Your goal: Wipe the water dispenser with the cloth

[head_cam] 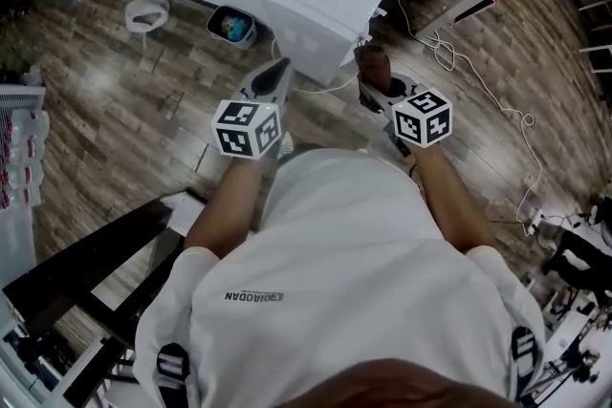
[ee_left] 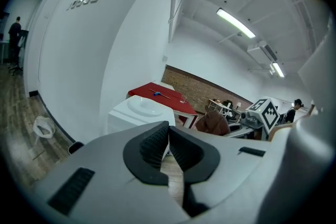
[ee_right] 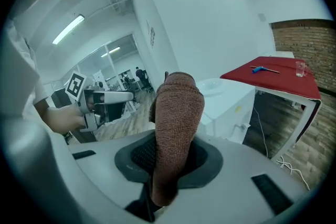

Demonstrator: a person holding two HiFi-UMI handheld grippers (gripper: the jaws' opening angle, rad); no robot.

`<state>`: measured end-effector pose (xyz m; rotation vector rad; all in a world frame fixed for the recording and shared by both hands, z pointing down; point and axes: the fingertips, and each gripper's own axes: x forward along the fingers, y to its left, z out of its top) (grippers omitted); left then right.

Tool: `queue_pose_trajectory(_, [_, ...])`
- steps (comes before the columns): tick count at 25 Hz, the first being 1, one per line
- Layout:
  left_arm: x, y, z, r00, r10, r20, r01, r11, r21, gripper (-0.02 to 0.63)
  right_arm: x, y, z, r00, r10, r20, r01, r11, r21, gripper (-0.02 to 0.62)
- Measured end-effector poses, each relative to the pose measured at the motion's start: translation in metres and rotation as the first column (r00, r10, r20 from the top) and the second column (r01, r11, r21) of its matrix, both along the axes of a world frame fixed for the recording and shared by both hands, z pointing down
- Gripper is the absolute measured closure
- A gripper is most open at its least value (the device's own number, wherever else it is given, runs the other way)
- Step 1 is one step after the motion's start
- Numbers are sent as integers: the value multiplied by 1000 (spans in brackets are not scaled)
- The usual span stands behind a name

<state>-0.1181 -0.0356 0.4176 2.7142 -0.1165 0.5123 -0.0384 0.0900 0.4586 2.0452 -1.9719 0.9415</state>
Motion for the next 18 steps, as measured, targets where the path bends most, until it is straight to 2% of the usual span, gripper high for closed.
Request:
queue_pose_trajectory(4, [17,38,0,998,-56,0,56,998,1,605,23,47,1,1000,4,6,-5,1000,11,526])
queue_pose_trajectory(11, [42,108,4,997,-81,-4,81,997,3,606,44,112,3,1000,-9,16,9,1000,24,526])
queue_pose_trajectory(14, [47,120,0,996,-88,4,88,996,10,606,52,114,2,999,-33,36,33,999,21,526])
queue_pose_trajectory(18, [40,108,-2,991,-130,24,129,991,45,605,60,82,2,993,-110,37,109,994,17,526])
